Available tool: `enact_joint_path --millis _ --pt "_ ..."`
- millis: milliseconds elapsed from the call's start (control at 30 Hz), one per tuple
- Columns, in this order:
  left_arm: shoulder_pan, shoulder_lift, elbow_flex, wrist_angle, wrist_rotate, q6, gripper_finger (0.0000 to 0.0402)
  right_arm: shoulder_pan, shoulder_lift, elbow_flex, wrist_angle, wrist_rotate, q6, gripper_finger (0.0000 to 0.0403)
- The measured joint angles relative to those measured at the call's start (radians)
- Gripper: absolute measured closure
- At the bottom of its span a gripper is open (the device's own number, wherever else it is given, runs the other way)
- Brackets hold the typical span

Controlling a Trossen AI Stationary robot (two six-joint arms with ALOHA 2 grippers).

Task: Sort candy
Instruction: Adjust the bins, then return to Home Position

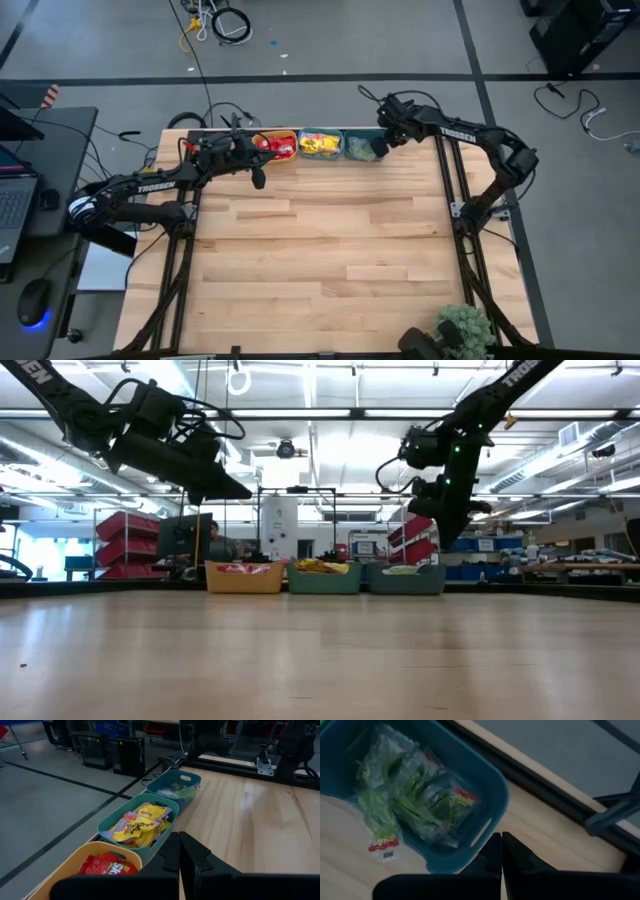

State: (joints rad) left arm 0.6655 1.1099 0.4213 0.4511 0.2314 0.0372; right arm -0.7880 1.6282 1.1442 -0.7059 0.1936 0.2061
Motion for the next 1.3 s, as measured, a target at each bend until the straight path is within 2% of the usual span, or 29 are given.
enact_joint_path --millis 267,433,567,700,833,967,1067,1300 --pt "0.0 -0.005 0.0 -0.001 0.007 -0.001 0.0401 -0.015 0.03 -0.036 0.003 0.002 -0.02 0.0403" --pt "0.0 -0.005 0.0 0.0 0.014 -0.001 0.0401 -0.015 0.055 -0.049 0.078 -0.006 -0.026 0.0403" --pt "0.0 -0.005 0.0 0.002 0.015 -0.001 0.0401 -0.014 0.055 -0.049 0.135 -0.056 -0.029 0.0403" --pt "0.0 -0.005 0.0 0.003 0.018 -0.001 0.0402 -0.013 0.054 -0.049 0.138 -0.056 -0.052 0.0403" --pt "0.0 -0.007 0.0 0.02 0.064 -0.001 0.0401 -0.013 0.005 -0.05 0.138 -0.032 -0.103 0.0403" --pt "-0.023 -0.025 0.0 0.028 0.096 0.008 0.0402 0.017 -0.081 -0.05 0.146 -0.03 -0.224 0.0403" --pt "-0.05 -0.046 0.0 0.032 0.096 0.022 0.0402 0.07 -0.165 -0.098 0.27 -0.083 -0.319 0.0403" --pt "-0.114 -0.092 0.001 0.054 0.077 0.031 0.0402 0.183 -0.337 -0.347 0.652 -0.309 -0.444 0.0403"
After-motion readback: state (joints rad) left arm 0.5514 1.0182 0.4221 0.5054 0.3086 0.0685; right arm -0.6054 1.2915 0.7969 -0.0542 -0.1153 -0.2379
